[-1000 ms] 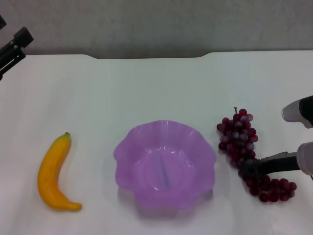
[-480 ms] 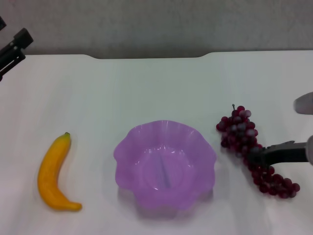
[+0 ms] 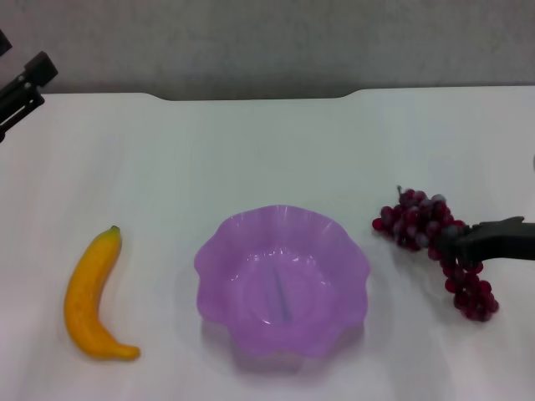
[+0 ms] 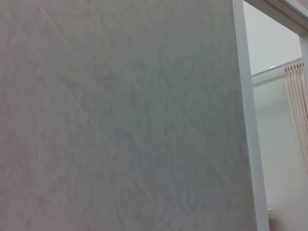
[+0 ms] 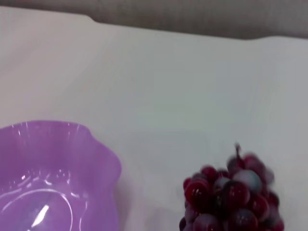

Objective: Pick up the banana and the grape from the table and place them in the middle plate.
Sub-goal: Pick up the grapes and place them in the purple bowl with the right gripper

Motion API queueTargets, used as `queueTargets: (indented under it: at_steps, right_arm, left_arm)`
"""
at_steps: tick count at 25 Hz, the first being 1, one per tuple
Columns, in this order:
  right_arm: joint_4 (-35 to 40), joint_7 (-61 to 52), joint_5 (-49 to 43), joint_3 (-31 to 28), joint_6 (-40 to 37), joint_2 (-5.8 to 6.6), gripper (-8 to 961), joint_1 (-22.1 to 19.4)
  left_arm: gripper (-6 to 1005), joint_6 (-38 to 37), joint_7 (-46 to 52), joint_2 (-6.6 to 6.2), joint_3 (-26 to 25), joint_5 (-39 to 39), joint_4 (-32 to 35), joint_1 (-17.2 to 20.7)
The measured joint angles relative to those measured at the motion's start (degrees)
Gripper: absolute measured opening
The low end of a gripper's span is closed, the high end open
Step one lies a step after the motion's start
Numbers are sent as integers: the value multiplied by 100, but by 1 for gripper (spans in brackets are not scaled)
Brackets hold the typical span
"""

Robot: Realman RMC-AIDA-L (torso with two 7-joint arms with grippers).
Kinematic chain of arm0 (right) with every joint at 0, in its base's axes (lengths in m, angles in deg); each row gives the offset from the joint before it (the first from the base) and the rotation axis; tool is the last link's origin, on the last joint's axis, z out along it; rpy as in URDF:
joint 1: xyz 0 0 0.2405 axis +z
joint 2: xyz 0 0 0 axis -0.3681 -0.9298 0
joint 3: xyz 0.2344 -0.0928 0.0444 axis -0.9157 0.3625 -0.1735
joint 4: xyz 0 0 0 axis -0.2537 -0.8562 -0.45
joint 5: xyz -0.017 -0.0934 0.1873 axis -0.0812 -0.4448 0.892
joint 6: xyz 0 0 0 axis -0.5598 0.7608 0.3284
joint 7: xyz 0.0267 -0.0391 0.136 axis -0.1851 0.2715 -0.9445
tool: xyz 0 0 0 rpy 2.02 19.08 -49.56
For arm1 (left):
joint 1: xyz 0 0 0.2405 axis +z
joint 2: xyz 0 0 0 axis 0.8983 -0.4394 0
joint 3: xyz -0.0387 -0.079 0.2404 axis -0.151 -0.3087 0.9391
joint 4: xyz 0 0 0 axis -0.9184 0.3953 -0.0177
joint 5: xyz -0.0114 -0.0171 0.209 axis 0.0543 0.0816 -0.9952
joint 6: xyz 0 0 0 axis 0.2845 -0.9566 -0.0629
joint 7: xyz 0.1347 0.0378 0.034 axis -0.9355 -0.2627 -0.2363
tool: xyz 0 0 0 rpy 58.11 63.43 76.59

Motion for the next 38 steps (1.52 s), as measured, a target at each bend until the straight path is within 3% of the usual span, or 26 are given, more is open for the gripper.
queueTargets:
  at_steps: [7, 27, 38]
  right_arm:
    - [-919, -184, -2, 145, -29, -2, 360, -447]
    - [-2660, -413, -51, 439, -429, -1, 350, -1403]
    - [-3344, -370, -184, 728, -216, 36, 345, -1292]
  left_arm:
    - [755, 0, 24, -3, -9, -4, 0, 0]
    - [755, 0, 26, -4, -18, -4, 6, 32]
    - [755, 0, 26, -4, -18, -3, 32, 39]
